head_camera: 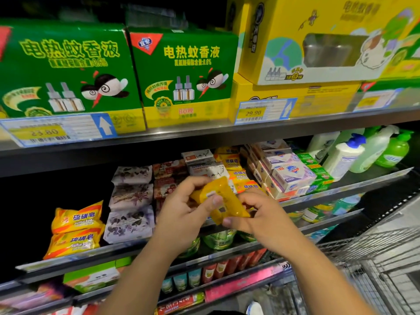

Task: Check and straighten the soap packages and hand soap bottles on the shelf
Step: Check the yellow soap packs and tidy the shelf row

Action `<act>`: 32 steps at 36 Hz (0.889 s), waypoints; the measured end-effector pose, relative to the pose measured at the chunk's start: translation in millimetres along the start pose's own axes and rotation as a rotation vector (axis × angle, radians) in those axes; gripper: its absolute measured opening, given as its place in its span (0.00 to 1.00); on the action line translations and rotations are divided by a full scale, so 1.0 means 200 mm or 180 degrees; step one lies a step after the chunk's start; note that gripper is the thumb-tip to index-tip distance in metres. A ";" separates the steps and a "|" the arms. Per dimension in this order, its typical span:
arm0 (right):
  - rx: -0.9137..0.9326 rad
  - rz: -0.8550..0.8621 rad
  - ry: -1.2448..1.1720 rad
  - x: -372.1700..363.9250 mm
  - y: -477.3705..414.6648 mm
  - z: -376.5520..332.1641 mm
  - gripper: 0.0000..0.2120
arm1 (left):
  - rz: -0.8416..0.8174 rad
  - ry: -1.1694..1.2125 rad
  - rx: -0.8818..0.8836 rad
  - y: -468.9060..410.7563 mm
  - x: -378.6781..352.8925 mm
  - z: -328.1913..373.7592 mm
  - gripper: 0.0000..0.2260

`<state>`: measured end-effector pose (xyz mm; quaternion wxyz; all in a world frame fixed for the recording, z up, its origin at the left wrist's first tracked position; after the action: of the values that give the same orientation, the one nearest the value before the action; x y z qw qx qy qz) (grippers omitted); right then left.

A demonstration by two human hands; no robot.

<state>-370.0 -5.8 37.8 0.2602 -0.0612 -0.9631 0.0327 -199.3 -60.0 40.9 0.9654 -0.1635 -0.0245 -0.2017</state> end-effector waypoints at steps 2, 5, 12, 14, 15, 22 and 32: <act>0.0004 -0.0113 -0.0366 -0.06 0.00 -0.01 0.10 | 0.0001 -0.0150 -0.0082 -0.01 -0.03 0.03 0.13; -0.0210 -0.0381 -0.0696 -0.14 0.00 0.04 0.19 | -0.0054 -0.0237 -0.0054 -0.02 -0.07 0.06 0.14; 0.0265 -0.0112 -0.0534 0.00 -0.03 0.03 0.15 | 0.0071 -0.0027 0.0066 -0.04 0.04 0.03 0.18; 0.0339 0.0054 -0.0817 0.07 -0.04 0.02 0.17 | 0.0040 0.0002 0.0136 -0.04 0.07 0.02 0.20; 0.0410 0.0108 -0.0961 0.09 -0.04 0.01 0.17 | 0.0029 -0.0057 0.0175 -0.04 0.09 0.01 0.21; 0.1129 0.0486 -0.0314 0.11 -0.05 -0.14 0.10 | -0.0320 -0.0388 0.0253 0.00 0.01 -0.08 0.21; 0.1009 0.0317 -0.0864 0.11 -0.03 -0.13 0.15 | -0.0042 0.0595 0.0090 0.01 0.04 -0.05 0.18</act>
<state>-376.6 -7.5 72.6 0.1325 -0.0620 -0.9679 0.2046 -191.4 -65.0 31.6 0.9643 -0.1302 0.0618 -0.2221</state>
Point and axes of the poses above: each hand's wrist, its own y-axis away from the middle knuckle, its own x-axis out of the back of the hand, z = x × y, the point moved 4 cm from there along -y, towards the middle knuckle, and after that the axes turned 1 degree about y, right-handed, at the moved point
